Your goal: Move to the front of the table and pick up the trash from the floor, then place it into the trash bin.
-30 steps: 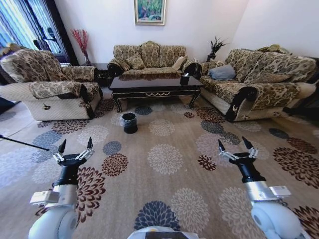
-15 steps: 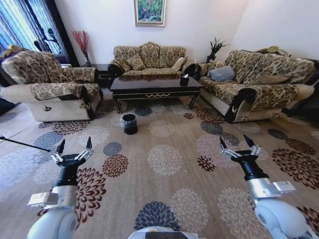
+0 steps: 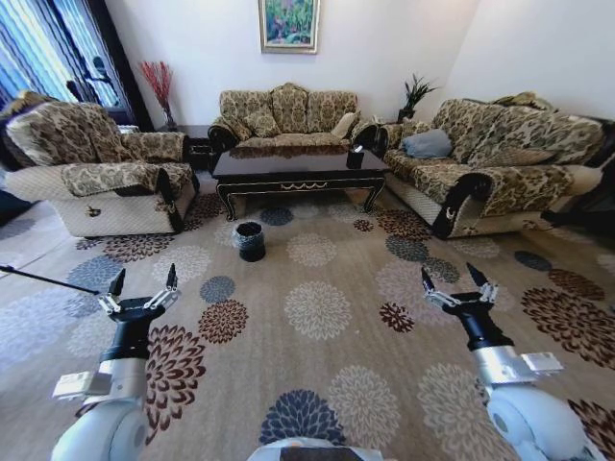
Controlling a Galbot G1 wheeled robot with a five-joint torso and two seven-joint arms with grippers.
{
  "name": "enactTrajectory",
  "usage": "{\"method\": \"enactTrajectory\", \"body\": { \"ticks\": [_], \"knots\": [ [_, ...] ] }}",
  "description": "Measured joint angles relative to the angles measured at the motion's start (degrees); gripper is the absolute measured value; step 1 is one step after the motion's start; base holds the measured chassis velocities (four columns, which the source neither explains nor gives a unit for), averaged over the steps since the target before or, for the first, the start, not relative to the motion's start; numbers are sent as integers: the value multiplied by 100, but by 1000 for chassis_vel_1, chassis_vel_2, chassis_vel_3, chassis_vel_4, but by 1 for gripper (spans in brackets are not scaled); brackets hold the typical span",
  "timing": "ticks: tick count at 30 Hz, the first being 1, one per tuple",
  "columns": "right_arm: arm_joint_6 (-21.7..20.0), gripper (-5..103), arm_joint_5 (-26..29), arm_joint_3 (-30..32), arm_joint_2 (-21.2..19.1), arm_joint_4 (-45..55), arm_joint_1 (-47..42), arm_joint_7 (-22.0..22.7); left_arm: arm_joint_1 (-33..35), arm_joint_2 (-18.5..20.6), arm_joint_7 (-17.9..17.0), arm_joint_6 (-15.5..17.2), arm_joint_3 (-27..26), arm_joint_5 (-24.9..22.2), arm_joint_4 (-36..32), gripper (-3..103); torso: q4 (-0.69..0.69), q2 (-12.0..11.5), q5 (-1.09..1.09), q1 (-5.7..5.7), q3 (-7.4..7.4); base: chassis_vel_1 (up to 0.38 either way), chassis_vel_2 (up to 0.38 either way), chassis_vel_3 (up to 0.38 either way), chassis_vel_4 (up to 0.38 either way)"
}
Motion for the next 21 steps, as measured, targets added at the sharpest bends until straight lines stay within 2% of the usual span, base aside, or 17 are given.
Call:
{"method": "enactTrajectory", "body": {
  "ticks": [21],
  "knots": [
    [65, 100, -60, -27, 77, -8, -43, -86, 12, -15, 0, -73, 71, 121, 83, 100, 0, 530, 0, 234, 298, 0, 0, 0, 0]
  ]
}}
